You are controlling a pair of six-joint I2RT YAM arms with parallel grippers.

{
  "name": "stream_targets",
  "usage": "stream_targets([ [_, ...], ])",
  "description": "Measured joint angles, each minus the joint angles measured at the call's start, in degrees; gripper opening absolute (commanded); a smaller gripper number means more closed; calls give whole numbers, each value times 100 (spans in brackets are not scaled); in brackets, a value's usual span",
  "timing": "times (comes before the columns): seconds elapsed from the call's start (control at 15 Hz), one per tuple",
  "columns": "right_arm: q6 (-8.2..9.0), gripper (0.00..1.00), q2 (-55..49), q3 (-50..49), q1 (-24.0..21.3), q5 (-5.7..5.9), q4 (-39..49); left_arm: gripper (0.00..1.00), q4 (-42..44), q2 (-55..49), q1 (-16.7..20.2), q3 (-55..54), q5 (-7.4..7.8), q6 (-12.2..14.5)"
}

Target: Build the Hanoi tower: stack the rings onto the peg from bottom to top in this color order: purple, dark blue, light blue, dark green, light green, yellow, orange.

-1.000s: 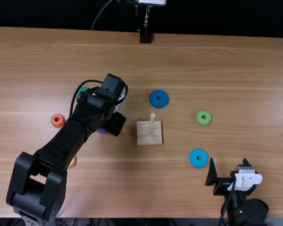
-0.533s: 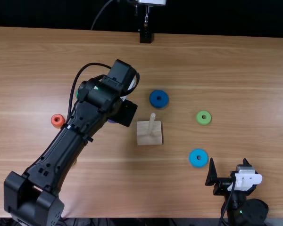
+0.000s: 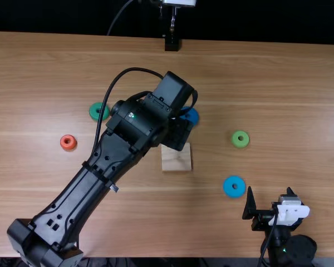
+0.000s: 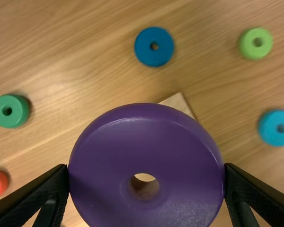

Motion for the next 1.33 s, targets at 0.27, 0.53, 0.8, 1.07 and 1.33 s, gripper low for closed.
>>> stream_targets([
  [0.27,-2,100,0,0,0,0,-2,0,-59,109,-251,317,2,-140],
  [0.53,0,100,0,0,-2,0,-2,0,-59,385,-374,343,17,-149],
  [0.8,-2,100,0,0,0,-2,0,0,-59,413,-374,343,17,-149],
  [1.07,0,100,0,0,0,0,-2,0,-61,501,-374,343,15,-146],
  [1.33,-2,100,0,0,0,0,0,0,-61,678,-374,343,17,-142],
])
